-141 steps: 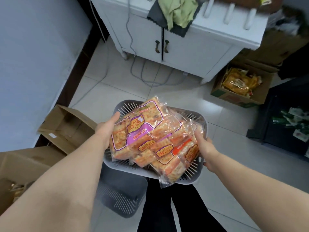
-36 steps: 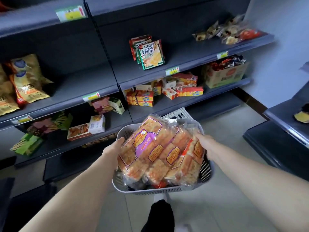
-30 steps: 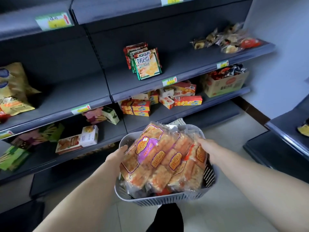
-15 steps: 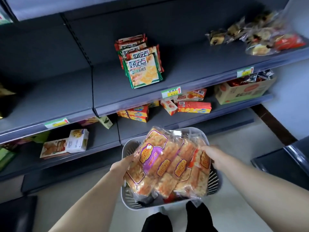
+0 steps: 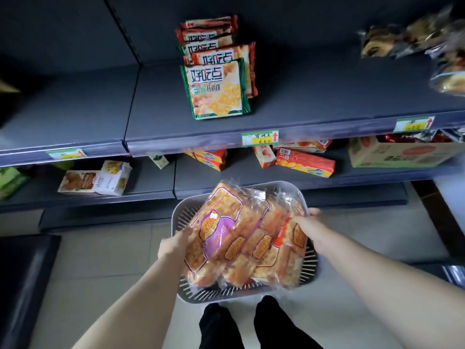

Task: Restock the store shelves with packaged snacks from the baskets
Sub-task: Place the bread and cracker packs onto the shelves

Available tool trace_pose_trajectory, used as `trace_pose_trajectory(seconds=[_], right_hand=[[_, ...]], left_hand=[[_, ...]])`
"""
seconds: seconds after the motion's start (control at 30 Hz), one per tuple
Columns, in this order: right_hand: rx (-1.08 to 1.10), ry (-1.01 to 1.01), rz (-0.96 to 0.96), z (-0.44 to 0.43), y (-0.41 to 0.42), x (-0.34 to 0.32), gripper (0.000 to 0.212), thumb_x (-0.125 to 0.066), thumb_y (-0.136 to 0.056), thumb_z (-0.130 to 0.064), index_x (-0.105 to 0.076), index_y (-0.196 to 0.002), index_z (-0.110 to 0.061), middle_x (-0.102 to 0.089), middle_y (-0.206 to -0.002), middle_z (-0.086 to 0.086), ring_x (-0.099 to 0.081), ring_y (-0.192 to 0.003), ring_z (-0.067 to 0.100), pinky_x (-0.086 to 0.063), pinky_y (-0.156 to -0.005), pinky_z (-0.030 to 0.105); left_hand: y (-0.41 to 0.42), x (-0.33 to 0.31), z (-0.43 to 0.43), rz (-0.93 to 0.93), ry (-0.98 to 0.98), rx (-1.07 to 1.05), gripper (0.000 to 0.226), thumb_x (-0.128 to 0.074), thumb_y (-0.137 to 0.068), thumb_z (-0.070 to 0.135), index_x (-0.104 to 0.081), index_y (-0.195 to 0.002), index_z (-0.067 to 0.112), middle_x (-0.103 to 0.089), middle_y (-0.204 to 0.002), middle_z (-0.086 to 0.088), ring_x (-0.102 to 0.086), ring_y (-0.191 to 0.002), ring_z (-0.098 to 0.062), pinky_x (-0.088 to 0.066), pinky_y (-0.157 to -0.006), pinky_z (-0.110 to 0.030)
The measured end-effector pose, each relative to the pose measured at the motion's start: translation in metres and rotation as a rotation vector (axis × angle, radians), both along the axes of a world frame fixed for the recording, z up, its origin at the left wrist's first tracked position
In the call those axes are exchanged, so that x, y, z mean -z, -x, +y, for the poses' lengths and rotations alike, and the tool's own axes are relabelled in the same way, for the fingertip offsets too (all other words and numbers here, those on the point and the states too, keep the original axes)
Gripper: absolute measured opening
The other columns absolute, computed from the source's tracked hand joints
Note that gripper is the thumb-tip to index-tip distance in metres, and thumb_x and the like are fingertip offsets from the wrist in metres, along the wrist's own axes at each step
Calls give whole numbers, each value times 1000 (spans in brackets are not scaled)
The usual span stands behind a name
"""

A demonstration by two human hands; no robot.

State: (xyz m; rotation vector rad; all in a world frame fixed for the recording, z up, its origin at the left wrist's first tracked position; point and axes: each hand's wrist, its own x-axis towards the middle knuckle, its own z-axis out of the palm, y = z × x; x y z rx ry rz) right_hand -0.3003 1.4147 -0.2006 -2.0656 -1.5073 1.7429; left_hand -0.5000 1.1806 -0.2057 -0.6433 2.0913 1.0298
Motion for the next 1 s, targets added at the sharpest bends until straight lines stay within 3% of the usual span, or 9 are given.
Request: trace_pose_trajectory(seconds=[0.17, 0.27, 0.37, 0.43, 0.57, 0.67, 0.8, 0.87, 1.0], right_hand=[[-99, 4, -37, -4, -5, -1, 46, -63, -88, -9, -41, -128, -6, -55, -118, 16, -56, -104, 28, -43, -81, 32], [-136, 8, -30, -2, -9, -3, 42, -64, -89, -12, -46, -125, -4, -59, -117, 16, -59, -103, 29, -45, -83, 35], [-148, -16, -41, 0, -9, -8, 40, -67, -84, -16, -55, -121, -6, -65, -106, 15, -63, -95, 30, -51, -78, 36], [-219, -107, -99, 1, -6, -16, 41, -64, -82, -20, -57, -122, -15, -67, -102, 8, -64, -88, 27, -49, -66, 31], [-432, -342, -125, -2, 13, -47, 31, -59, -89, -21, -56, -120, -22, -60, -106, 3, -61, -95, 26, -53, -73, 35], [-635, -451, -69, -5, 35, -63, 37, -57, -90, -26, -56, -127, -25, -61, -118, -1, -61, -93, 22, -47, -62, 27], [-899, -490, -71, -19, 59, -72, 47, -56, -92, -26, -48, -138, -22, -54, -136, 3, -57, -113, 25, -45, -81, 29], [-990, -464, -104, -26, 67, -70, 52, -54, -93, -31, -41, -143, -22, -49, -141, 7, -51, -122, 32, -45, -94, 36], [-1029, -360, -219, -30, 72, -63, 66, -47, -96, -42, -19, -153, -23, -33, -154, 11, -39, -136, 36, -38, -107, 45]], left_hand=[[-13, -16, 4, 39, 91, 137, 42, -77, -73, 24, -68, -104, -3, -67, -84, -13, -65, -76, -29, -53, -71, -32], [-21, -33, -1, 99, 147, 267, 61, -68, -53, 46, -68, -98, 4, -67, -83, -10, -60, -66, -25, -46, -57, -26], [-28, -38, -12, 180, 142, 344, 62, -59, -55, 58, -68, -86, 6, -65, -74, -6, -58, -60, -22, -43, -53, -25], [-33, -40, -17, 204, 124, 324, 48, -58, -57, 45, -67, -79, 3, -66, -70, -8, -60, -62, -26, -53, -60, -33], [-40, -45, -22, 189, 11, 160, 22, -63, -59, 19, -68, -76, 6, -64, -73, -11, -60, -66, -26, -58, -72, -44], [-44, -51, -22, 210, -38, 65, 5, -66, -72, 9, -66, -74, 14, -67, -77, -12, -67, -75, -31, -59, -79, -50], [-54, -58, -23, 170, -67, -16, 10, -69, -65, 16, -60, -70, 13, -64, -79, -13, -63, -75, -29, -57, -79, -44], [-57, -53, -27, 108, -60, -36, 14, -72, -68, 14, -60, -71, 8, -61, -79, -15, -58, -73, -27, -52, -70, -39], [-59, -42, -29, 3, -68, -22, 34, -70, -73, 15, -65, -99, -6, -62, -78, -16, -61, -70, -30, -45, -62, -33]])
